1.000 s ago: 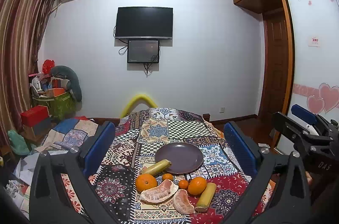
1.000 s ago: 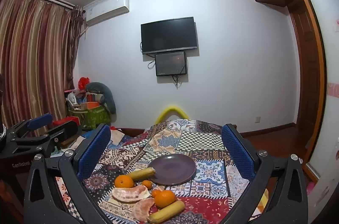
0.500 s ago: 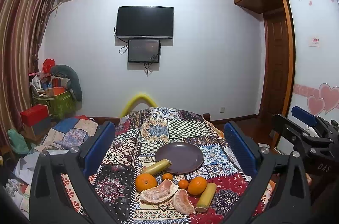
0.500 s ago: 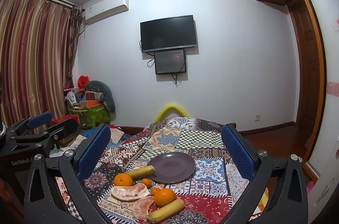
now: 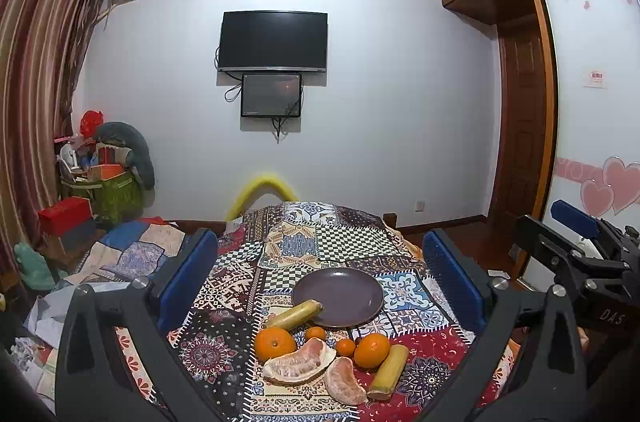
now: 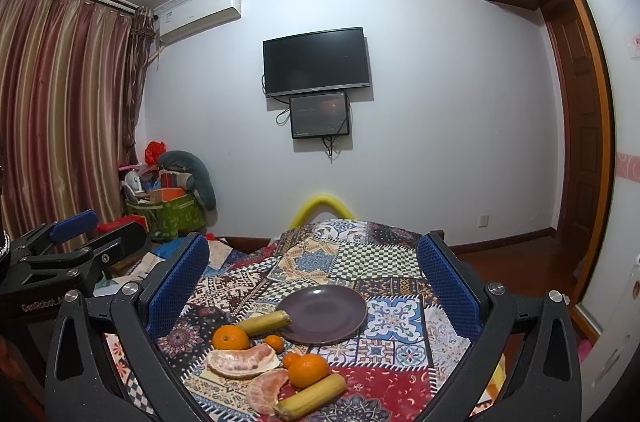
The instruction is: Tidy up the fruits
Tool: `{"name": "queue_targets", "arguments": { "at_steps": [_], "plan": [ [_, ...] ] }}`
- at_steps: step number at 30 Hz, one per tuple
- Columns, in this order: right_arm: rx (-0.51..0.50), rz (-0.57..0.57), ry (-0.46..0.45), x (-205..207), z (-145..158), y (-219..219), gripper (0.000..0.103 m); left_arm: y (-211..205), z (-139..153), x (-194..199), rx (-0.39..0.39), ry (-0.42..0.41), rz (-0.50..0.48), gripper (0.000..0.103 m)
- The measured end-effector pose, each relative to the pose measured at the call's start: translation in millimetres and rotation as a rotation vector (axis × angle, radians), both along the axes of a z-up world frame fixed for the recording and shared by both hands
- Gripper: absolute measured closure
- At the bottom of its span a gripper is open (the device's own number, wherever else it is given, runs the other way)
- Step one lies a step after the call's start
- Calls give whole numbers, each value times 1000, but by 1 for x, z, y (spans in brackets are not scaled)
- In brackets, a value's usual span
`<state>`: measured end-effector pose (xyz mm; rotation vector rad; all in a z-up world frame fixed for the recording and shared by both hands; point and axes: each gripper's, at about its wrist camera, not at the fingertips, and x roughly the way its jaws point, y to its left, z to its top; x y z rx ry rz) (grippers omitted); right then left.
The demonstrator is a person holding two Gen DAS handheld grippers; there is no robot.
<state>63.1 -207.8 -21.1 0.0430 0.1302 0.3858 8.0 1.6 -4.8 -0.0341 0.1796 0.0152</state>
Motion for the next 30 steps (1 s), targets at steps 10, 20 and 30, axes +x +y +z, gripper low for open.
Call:
{"name": "queue_targets", "arguments": {
  "at_steps": [10, 20, 30],
  "plan": [
    [2, 0, -2, 1, 0, 1, 0, -1, 0, 0, 1, -2, 3, 0],
    [6, 2, 0, 1, -2, 0, 0, -4, 1, -1, 8, -4, -2, 0],
    [4, 3, 8, 1, -4, -1, 0, -7, -2, 0, 11, 4, -10, 0]
  ]
}}
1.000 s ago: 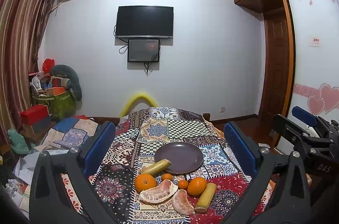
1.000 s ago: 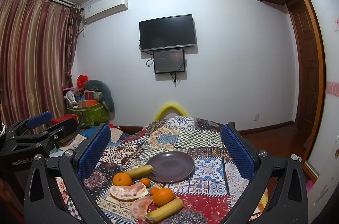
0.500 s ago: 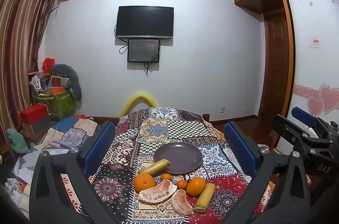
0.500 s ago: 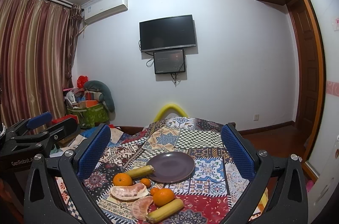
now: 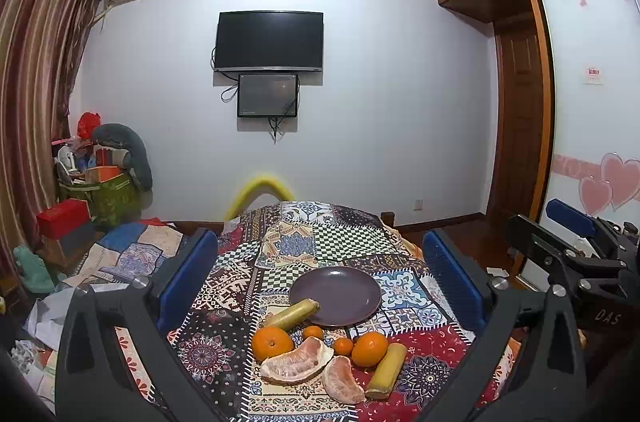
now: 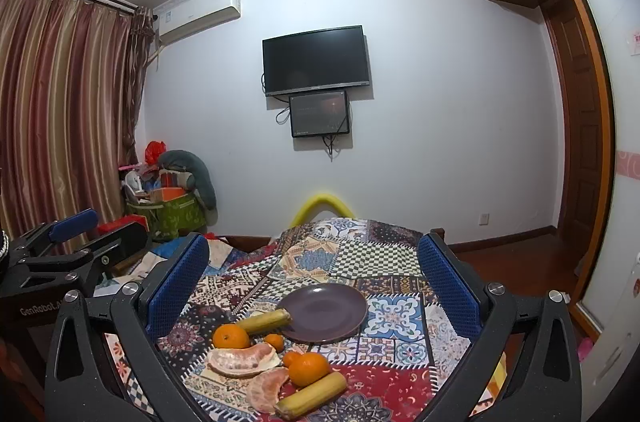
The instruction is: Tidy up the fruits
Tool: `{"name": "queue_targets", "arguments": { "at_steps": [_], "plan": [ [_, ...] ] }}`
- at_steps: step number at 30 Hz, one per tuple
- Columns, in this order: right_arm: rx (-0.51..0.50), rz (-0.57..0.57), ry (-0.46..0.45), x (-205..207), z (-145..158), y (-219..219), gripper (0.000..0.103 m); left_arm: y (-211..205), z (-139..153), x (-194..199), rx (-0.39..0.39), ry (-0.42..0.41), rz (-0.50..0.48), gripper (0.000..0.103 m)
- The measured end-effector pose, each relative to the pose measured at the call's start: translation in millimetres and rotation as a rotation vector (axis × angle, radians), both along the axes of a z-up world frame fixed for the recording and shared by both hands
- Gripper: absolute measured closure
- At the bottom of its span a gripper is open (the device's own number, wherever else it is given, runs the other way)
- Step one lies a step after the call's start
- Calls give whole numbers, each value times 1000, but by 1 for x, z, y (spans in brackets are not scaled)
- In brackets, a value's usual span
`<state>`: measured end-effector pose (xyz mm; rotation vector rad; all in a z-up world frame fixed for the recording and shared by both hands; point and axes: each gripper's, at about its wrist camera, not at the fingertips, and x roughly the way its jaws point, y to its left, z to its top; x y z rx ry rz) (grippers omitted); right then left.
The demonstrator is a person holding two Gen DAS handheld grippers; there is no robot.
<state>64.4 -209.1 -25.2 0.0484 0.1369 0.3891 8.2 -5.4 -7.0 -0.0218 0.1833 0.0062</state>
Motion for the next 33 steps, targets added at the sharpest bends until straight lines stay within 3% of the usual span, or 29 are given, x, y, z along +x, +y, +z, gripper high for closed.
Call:
{"name": "queue_targets", "arguments": {
  "at_steps": [10, 20, 22, 24, 33],
  "plan": [
    [-29, -4, 64, 17, -13, 3, 0, 10, -13, 17, -10, 49, 8, 0],
    [-136, 4, 340, 76, -75, 10, 0, 39, -57, 58, 0, 204, 52, 0],
    [-151, 6, 387, 83, -87, 10, 0, 45, -68, 67, 1, 245, 58, 3],
    [-175, 13, 433, 89, -100, 12, 0, 52, -83, 78, -2, 305, 54, 13],
    [-256, 68, 568, 97, -150, 36, 0, 77, -150, 110, -52, 503, 38, 28]
  ]
}}
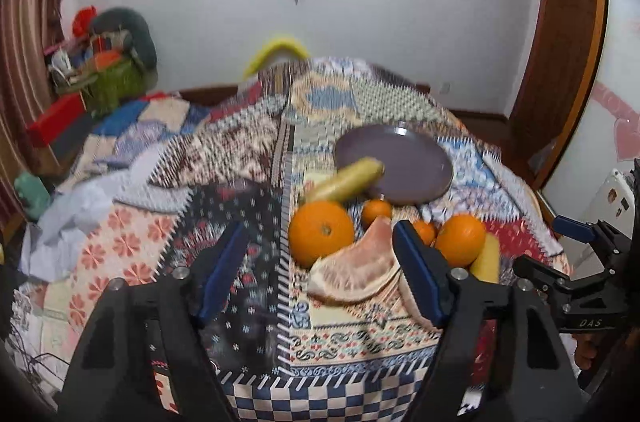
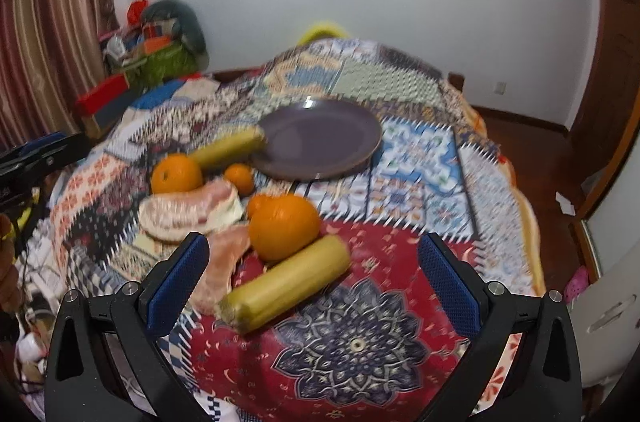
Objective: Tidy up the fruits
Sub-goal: 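Move left tool to the pomelo segment while right tool approaches the yellow squash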
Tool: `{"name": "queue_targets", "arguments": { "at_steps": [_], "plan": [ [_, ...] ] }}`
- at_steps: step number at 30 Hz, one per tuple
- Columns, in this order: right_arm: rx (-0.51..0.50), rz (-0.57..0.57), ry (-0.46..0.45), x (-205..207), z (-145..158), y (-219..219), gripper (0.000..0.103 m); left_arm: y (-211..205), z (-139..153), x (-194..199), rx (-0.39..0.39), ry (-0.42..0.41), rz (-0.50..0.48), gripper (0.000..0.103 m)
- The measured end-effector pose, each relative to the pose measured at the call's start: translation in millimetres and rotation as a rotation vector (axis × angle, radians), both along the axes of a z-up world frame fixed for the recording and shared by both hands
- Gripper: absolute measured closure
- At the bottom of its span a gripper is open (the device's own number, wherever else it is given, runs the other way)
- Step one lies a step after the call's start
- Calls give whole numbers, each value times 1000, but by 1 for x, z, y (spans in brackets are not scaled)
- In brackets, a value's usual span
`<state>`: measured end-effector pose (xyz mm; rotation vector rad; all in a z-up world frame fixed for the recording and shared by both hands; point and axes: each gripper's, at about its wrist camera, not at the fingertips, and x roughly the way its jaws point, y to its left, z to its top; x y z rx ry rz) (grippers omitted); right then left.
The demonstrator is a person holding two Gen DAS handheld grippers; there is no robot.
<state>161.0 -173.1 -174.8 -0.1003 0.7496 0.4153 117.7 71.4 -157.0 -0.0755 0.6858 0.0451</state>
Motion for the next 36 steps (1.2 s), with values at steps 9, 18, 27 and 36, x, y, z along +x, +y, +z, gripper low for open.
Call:
{"name": "queue_targets", "arguments": {
  "at_steps": [9, 18, 27, 36],
  "plan": [
    [-5, 4, 145, 16, -40, 10, 0, 8, -50, 19, -41, 142, -32, 29],
    [26, 21, 229, 25, -59, 18, 0, -2, -79, 42, -69, 218, -86, 29],
    [-8, 57, 201, 19, -56, 16, 3, -6, -89, 53, -112, 241, -110, 42],
    [-31, 10, 199, 18, -52, -16, 6, -15, -86, 46, -139, 261, -151, 54]
  ]
}}
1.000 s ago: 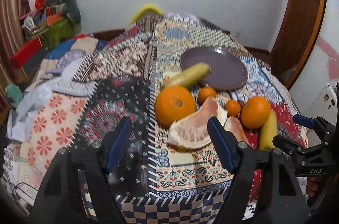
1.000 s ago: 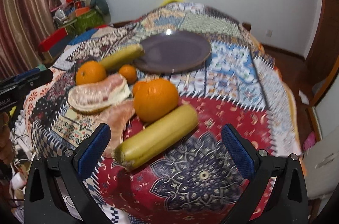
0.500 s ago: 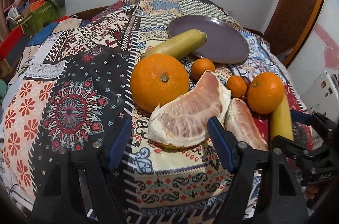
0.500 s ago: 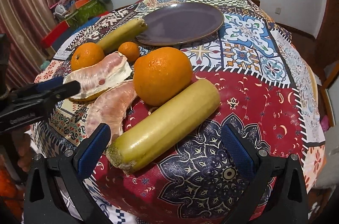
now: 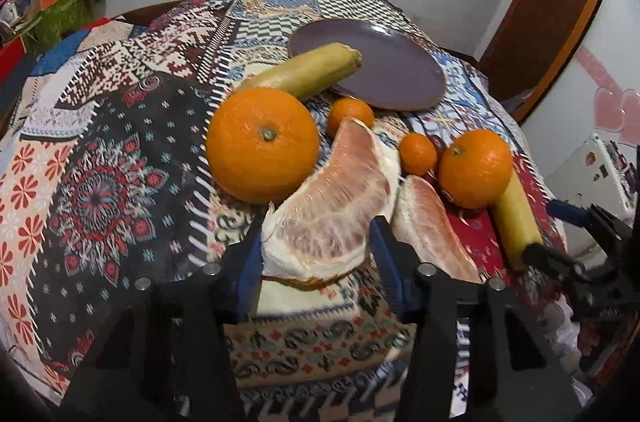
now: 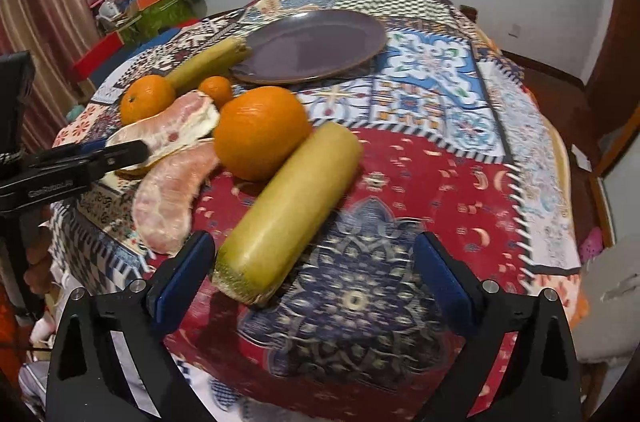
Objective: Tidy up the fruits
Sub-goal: 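Move left tool to the pomelo segment while right tool approaches the yellow squash, then close left tool on the pomelo segment while right tool closes on the yellow squash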
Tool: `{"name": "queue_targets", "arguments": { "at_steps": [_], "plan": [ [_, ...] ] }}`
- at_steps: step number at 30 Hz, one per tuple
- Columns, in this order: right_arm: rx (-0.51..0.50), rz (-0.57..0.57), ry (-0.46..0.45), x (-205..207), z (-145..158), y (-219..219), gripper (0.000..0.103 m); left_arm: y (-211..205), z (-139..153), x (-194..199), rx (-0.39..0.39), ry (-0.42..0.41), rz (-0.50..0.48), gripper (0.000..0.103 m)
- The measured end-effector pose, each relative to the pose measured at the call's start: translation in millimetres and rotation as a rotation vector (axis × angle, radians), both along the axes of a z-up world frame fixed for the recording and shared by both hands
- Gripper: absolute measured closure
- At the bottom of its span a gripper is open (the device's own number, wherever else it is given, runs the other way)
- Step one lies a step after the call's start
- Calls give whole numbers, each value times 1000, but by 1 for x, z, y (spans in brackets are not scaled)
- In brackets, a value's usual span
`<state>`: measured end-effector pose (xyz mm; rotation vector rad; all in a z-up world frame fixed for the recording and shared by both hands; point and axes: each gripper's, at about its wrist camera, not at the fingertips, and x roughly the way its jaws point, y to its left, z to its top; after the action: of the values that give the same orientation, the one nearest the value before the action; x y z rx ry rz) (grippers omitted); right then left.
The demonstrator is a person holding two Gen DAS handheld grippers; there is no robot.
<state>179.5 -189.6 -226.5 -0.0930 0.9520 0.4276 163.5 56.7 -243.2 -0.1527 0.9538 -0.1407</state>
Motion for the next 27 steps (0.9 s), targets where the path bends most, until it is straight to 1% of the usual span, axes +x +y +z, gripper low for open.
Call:
{"name": "queue_targets", "arguments": {
  "at_steps": [2, 4, 6, 9, 14, 20, 23, 27],
  "plan": [
    [-7, -6, -10, 0, 1, -5, 12, -3, 1, -7, 1, 6, -15, 57],
    [-11, -5, -12, 2, 2, -6, 24, -7, 2, -13, 0, 13, -31, 60],
    [-14, -6, -16, 4, 2, -7, 32, -11, 4, -19, 0, 19, -54, 62],
    [-21, -7, -26, 6, 2, -7, 40, -15, 6, -24, 41, 20, -56, 62],
    [-20, -4, -25, 7, 2, -7, 41, -9, 10, -17, 42, 43, -50, 62],
    [26, -17, -10, 13, 5, -13, 41, -11, 11, -6, 114, 67, -62, 59],
    [31, -17, -15, 15, 5, -13, 41, -9, 18, -4, 144, 49, -56, 58],
    [43, -2, -12, 19, 3, -11, 41, -9, 24, 1, 146, 36, -67, 48]
  ]
}}
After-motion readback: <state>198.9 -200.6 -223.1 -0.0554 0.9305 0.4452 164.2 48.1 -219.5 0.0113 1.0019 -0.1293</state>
